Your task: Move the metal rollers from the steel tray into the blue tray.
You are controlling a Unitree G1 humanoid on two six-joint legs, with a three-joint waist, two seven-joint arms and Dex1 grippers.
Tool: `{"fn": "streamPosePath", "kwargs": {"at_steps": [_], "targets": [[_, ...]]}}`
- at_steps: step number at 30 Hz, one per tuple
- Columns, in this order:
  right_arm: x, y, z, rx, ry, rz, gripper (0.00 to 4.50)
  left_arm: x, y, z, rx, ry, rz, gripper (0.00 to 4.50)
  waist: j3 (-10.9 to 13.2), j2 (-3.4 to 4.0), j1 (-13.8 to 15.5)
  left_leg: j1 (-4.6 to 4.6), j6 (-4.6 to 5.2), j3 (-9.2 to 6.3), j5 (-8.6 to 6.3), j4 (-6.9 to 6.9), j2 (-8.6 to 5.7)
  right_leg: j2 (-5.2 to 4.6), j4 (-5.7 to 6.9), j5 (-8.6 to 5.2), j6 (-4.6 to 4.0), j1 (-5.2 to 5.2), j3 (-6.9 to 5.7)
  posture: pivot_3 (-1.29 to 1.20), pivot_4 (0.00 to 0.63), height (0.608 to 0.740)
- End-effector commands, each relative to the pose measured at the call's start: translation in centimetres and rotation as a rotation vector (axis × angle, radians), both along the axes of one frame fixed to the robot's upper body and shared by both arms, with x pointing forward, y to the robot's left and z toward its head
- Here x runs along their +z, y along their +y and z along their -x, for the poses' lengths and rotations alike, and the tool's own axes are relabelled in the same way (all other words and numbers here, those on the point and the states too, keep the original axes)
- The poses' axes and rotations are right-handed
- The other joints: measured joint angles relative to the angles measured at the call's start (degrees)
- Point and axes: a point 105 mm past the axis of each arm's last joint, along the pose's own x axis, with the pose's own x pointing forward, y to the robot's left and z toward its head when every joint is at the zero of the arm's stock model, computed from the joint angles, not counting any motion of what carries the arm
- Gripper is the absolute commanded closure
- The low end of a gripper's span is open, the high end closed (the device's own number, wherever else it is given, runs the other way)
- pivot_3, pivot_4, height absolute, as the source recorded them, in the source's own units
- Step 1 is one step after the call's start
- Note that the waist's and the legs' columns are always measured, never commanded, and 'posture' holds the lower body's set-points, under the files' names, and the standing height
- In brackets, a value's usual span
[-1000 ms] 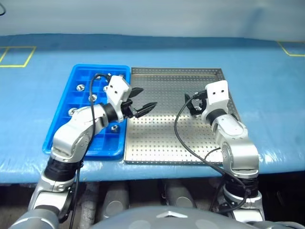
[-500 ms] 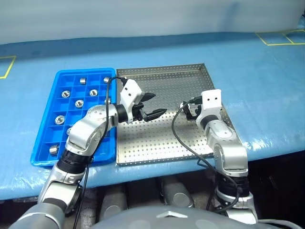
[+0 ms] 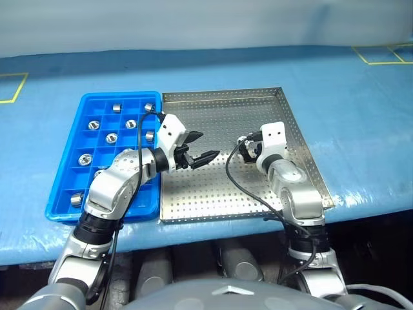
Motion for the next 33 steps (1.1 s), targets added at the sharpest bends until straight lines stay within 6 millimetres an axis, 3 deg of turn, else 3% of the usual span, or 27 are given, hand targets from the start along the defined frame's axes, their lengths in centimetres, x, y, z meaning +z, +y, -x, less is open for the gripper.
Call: {"fn": "streamPosePath", "kwargs": {"at_steps": [1, 10, 19, 24, 27, 33], "targets": [[1.6, 0.3, -0.3, 0.011, -0.071, 0.01, 0.03, 1.6, 0.1, 0.3, -0.002, -0.06, 0.025, 0.51, 0.0, 0.0, 0.31, 0.0, 0.0, 0.0, 0.0, 0.0, 0.0, 0.0, 0.0, 0.02, -0.04, 0.0, 0.0, -0.11, 0.15, 0.74], [3.5, 0.7, -0.2, 0.029, -0.148, -0.004, 0.03, 1.3, 0.2, 0.5, 0.004, -0.053, 0.021, 0.51, 0.0, 0.0, 1.09, -0.01, 0.0, 0.0, 0.0, 0.01, 0.0, -0.01, 0.0, 0.04, -0.07, 0.0, -0.01, -0.09, 0.15, 0.74], [1.5, 1.9, -1.9, 0.064, -0.084, -0.003, 0.03, 1.4, 0.4, 0.6, 0.015, -0.055, 0.022, 0.51, 0.0, 0.0, 1.16, 0.0, 0.0, 0.0, 0.0, 0.02, 0.0, 0.0, 0.02, 0.07, -0.11, 0.0, -0.01, -0.07, 0.15, 0.74], [0.4, 1.2, -2.8, 0.036, -0.046, 0.015, 0.03, 1.4, 0.7, 0.8, 0.028, -0.059, 0.022, 0.51, 0.0, 0.0, 1.6, -0.01, 0.0, 0.01, 0.0, 0.01, -0.02, -0.02, 0.01, 0.12, -0.18, -0.01, -0.01, -0.04, 0.15, 0.74], [-0.2, 0.8, -2.6, 0.021, -0.019, 0.009, 0.67, 1.4, 0.9, 0.9, 0.04, -0.059, 0.023, 0.51, 0.0, 0.0, 2.2, -0.02, 0.0, 0.0, 0.0, -0.01, -0.01, -0.01, 0.01, 0.13, -0.19, -0.03, -0.01, -0.04, 0.15, 0.74], [0.2, 1.1, -1.5, 0.039, -0.028, 0.011, 2.58, 1.4, 1.1, 1.0, 0.051, -0.055, 0.025, 0.51, 0.0, 0.0, 3.49, -0.01, 0.0, 0.0, 0.0, 0.01, -0.01, -0.01, 0.02, 0.12, -0.19, -0.01, -0.02, -0.03, 0.15, 0.74]]}}
